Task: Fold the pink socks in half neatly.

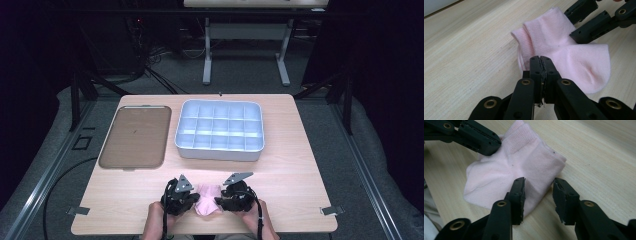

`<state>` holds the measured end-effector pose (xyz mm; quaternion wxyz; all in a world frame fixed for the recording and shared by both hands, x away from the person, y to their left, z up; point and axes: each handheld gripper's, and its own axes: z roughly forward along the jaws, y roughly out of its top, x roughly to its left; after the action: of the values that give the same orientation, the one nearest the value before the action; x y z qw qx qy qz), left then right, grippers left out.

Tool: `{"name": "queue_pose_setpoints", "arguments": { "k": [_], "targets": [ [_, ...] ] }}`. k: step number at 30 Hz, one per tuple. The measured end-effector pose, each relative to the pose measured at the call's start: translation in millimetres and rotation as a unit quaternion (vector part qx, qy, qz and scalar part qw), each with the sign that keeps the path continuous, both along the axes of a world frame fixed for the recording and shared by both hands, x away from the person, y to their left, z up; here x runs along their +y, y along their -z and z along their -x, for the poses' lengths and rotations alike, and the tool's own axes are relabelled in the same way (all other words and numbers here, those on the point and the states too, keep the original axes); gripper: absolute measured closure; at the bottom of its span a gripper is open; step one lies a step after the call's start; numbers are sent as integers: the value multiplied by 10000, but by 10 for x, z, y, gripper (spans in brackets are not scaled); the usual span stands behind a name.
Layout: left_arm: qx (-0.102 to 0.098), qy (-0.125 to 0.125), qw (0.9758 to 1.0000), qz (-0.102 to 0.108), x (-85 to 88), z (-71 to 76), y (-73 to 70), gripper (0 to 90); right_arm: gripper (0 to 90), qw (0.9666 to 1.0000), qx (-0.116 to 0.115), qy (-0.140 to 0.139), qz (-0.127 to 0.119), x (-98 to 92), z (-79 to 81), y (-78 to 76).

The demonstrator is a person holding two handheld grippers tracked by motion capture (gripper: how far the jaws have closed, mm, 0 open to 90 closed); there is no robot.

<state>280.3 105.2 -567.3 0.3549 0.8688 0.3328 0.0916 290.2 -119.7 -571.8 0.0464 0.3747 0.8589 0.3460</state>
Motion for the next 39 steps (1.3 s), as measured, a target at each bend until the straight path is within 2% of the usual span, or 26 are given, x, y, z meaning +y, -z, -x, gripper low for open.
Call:
{"name": "queue_pose_setpoints", "arguments": {
  "k": [1,2,4,9,10,11,15,17,20,26,32,35,36,39],
  "targets": [
    [-3,27,10000,-15,7,-2,-2,889,669,10000,58,-10,-24,-14,-10,1],
    [-9,15,10000,3,9,0,2,889,669,10000,58,-10,-24,-14,-10,1],
    [-28,-6,10000,33,10,3,10,892,737,9997,169,-4,-187,-22,-16,18],
    [6,0,10000,96,26,-2,18,894,806,9986,356,-40,-389,-54,-35,43],
    [2,-7,9999,119,33,-3,22,894,829,9977,425,-7,-530,-76,-42,62],
    [2,-7,9999,119,33,-3,22,894,829,9977,425,-7,-530,-76,-42,62],
    [11,-19,9999,151,33,-5,24,893,846,9956,517,61,-778,-124,-43,83],
    [15,-21,9999,165,31,-8,24,893,846,9953,533,55,-801,-137,-42,79],
    [40,-37,9997,222,17,-13,28,892,847,9931,538,71,-1039,-188,-11,36],
    [35,-36,9997,240,-80,-15,29,892,845,9921,483,14,-1162,-244,25,-88],
    [68,-32,9997,240,-130,-21,26,892,842,9916,410,-54,-1224,-220,46,-183],
    [69,-45,9997,242,-136,-23,28,892,842,9919,384,-71,-1209,-202,51,-202],
    [70,-48,9997,241,-138,-23,28,892,843,9934,513,-206,-1009,-217,46,-242],
    [85,-62,9997,233,-140,-28,28,892,842,9925,478,-238,-1104,-165,48,-246]
  ]
}}
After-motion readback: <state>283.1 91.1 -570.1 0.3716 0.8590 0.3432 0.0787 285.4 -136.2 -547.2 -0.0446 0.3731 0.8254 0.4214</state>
